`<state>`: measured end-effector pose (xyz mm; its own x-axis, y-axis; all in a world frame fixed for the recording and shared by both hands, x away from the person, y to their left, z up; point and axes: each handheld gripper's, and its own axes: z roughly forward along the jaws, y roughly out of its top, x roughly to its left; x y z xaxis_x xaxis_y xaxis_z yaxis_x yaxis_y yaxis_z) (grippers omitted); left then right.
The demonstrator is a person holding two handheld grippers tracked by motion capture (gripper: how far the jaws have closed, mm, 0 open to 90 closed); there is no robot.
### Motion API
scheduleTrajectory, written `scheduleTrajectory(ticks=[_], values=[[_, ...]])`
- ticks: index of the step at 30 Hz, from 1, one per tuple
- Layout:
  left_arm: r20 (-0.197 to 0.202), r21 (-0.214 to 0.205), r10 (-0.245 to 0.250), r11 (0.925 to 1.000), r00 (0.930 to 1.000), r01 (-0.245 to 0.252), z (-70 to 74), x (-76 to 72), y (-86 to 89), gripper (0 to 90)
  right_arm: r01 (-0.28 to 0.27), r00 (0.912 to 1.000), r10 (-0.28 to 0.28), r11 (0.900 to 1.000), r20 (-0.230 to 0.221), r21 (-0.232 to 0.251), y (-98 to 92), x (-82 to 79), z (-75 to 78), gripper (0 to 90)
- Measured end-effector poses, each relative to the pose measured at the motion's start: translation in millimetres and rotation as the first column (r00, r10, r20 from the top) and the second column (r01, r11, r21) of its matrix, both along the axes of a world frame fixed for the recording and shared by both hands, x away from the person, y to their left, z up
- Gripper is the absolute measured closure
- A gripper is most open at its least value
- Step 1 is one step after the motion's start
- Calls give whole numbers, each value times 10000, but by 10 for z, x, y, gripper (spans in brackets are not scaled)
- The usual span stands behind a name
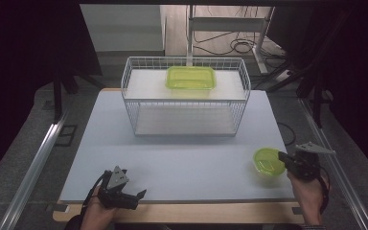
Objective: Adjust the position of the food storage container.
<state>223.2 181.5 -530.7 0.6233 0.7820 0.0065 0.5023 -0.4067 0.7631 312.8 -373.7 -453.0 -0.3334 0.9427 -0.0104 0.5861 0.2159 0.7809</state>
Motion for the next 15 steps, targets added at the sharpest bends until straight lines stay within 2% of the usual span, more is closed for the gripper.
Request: scheduleTrajectory(ticks=[7, 15], values=[[-61, 125, 8, 9999, 10000, -8, -10, 1, -10, 13, 589, 9983, -589, 9982, -32, -75, -203, 34, -54, 897], [-63, 136, 18, 9999, 10000, -17, -10, 2, -7, 13, 704, 9967, -709, 9974, -405, -149, -260, 104, -160, 897]])
